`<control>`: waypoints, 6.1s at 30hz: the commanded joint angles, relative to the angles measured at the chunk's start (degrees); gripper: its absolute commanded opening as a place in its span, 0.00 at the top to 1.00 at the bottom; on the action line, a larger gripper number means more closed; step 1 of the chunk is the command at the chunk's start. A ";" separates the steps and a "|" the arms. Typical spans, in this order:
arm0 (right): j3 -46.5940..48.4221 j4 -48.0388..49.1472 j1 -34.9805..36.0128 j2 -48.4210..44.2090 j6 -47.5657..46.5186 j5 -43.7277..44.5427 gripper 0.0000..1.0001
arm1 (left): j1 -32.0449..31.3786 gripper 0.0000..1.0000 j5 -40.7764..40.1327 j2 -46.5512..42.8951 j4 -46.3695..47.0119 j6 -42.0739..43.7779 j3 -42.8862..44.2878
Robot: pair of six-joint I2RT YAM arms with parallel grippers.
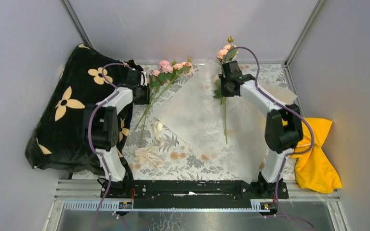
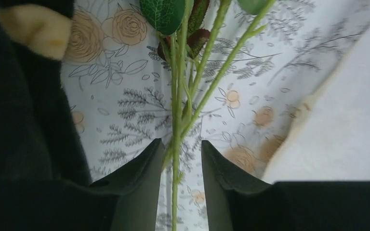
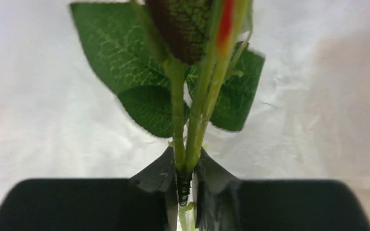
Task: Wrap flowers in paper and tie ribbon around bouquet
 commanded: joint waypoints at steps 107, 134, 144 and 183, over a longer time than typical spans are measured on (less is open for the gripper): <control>-5.01 -7.04 1.35 -4.72 -6.15 2.88 0.41 | -3.09 0.51 -4.03 30.35 -8.39 18.43 35.88; -11.63 8.58 8.41 -21.02 -5.83 -23.92 0.36 | 2.27 1.00 14.24 0.85 -6.41 -2.02 29.22; -7.61 41.28 17.80 -14.00 10.40 -33.18 0.11 | -3.64 1.00 31.39 -11.39 1.45 -16.73 19.30; 6.30 -12.83 -0.31 5.58 -9.83 3.73 0.66 | -9.38 0.20 -14.34 20.20 -2.61 30.27 24.23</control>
